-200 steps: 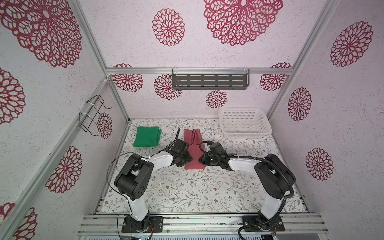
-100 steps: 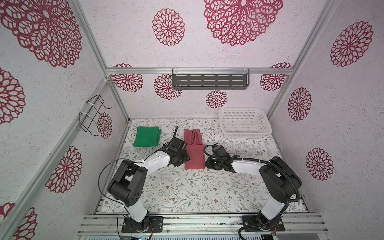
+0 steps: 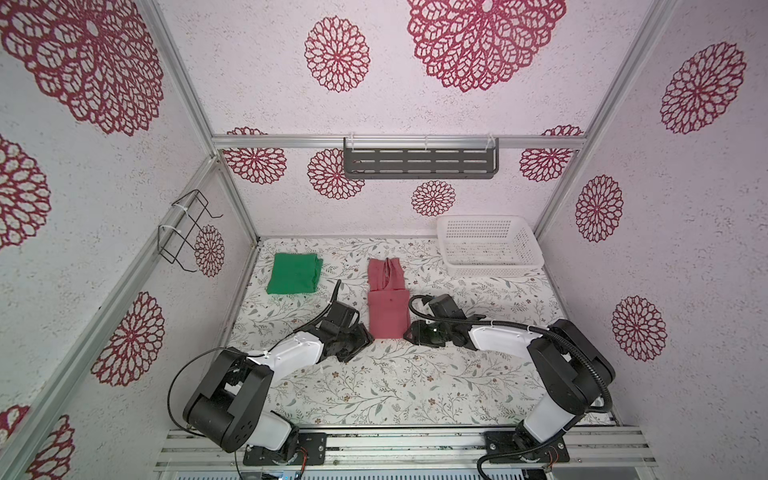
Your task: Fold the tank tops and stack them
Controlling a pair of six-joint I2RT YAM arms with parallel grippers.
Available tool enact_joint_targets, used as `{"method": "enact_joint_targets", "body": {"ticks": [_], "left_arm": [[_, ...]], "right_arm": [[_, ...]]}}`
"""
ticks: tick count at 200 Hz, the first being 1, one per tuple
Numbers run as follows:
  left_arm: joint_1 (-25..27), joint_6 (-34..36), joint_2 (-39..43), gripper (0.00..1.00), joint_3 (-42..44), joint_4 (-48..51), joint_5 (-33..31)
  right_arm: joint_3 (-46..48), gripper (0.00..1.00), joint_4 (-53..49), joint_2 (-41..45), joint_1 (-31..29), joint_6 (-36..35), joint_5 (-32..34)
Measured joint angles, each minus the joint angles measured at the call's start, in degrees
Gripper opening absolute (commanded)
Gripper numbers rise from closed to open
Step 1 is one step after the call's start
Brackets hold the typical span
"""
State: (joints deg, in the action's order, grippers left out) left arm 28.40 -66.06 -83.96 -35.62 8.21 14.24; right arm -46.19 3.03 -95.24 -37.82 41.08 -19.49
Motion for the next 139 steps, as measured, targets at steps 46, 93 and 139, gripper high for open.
{"method": "enact_joint_targets", "body": {"ticks": [46, 93, 139], "left_arm": [[0.28, -9.38, -1.66, 0.63, 7.65, -19.78, 1.11], [2.23, -17.51, -7.87, 0.59, 11.3, -38.97, 0.15], [4.85, -22.36, -11.26, 0.52, 11.67, -45.07, -3.67]], "right_arm": [[5.53, 0.51, 9.49, 0.46, 0.02, 5.6, -0.17], [8.22, 0.51, 16.96, 0.0, -0.09, 10.01, 0.44], [8.26, 0.51, 21.42, -1.9, -0.26, 12.59, 1.79]]}}
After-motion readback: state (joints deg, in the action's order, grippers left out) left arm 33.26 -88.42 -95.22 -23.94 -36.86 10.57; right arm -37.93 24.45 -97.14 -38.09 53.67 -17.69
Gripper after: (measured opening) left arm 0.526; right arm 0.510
